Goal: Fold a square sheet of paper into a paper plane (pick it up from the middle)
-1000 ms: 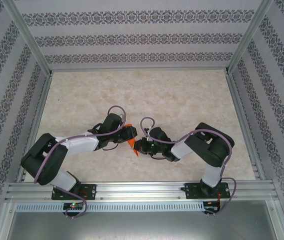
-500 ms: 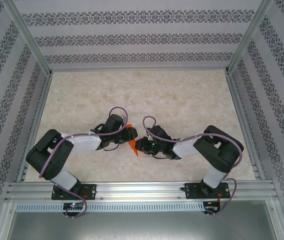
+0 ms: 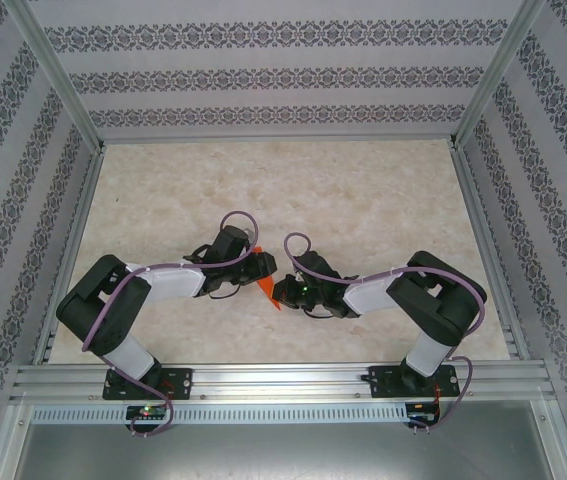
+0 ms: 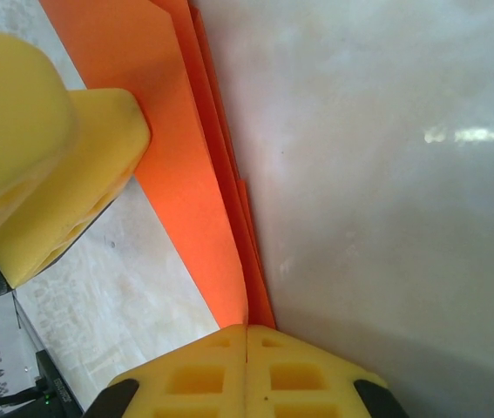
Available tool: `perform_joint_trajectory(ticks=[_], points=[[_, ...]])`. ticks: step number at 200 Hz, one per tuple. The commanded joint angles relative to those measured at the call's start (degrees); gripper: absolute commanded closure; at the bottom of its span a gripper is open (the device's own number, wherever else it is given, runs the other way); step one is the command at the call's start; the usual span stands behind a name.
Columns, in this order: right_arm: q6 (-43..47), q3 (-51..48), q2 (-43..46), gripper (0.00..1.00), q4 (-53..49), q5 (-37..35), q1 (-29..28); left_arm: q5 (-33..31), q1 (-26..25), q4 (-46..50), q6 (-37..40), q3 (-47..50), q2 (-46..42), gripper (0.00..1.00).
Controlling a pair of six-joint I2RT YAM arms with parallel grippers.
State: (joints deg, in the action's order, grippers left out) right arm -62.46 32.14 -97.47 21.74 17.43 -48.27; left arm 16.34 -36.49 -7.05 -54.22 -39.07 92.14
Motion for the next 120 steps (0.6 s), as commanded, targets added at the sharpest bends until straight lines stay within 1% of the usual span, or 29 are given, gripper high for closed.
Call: perform_joint_trajectory(ticks=[1, 31, 40, 54, 60, 92, 120], points=[[0.6, -0.1, -0.4, 0.97, -6.3, -2.0, -0.6, -1.4, 0.1, 1.9, 2.2, -1.7, 0.1, 0.53], [1.4, -0.1, 0.9, 0.92, -6.8, -2.3, -0.4, -1.3, 0.1, 2.2, 2.0, -1.6, 1.4, 0.53], [2.3, 0.2, 1.8, 0.88, -7.5, -2.1, -0.5, -1.3, 0.1, 2.5, 1.9, -1.5, 1.7, 0.54], [4.1, 0.7, 4.0, 0.78, -10.2, -3.2, -0.7, -1.5, 0.3, 2.7, 1.9, -1.4, 2.0, 0.54], [4.9, 0.9, 5.0, 0.75, -11.4, -3.7, -0.7, -1.5, 0.3, 2.7, 1.9, -1.4, 2.1, 0.54], [9.6, 1.6, 8.2, 0.72, -16.3, -4.6, -0.8, -2.1, 0.5, 3.1, 1.6, -1.5, 2.3, 0.55], [11.6, 3.1, 6.8, 0.72, -17.0, -1.3, -1.0, -1.6, 0.5, 3.0, 1.6, -1.9, 2.7, 0.55]])
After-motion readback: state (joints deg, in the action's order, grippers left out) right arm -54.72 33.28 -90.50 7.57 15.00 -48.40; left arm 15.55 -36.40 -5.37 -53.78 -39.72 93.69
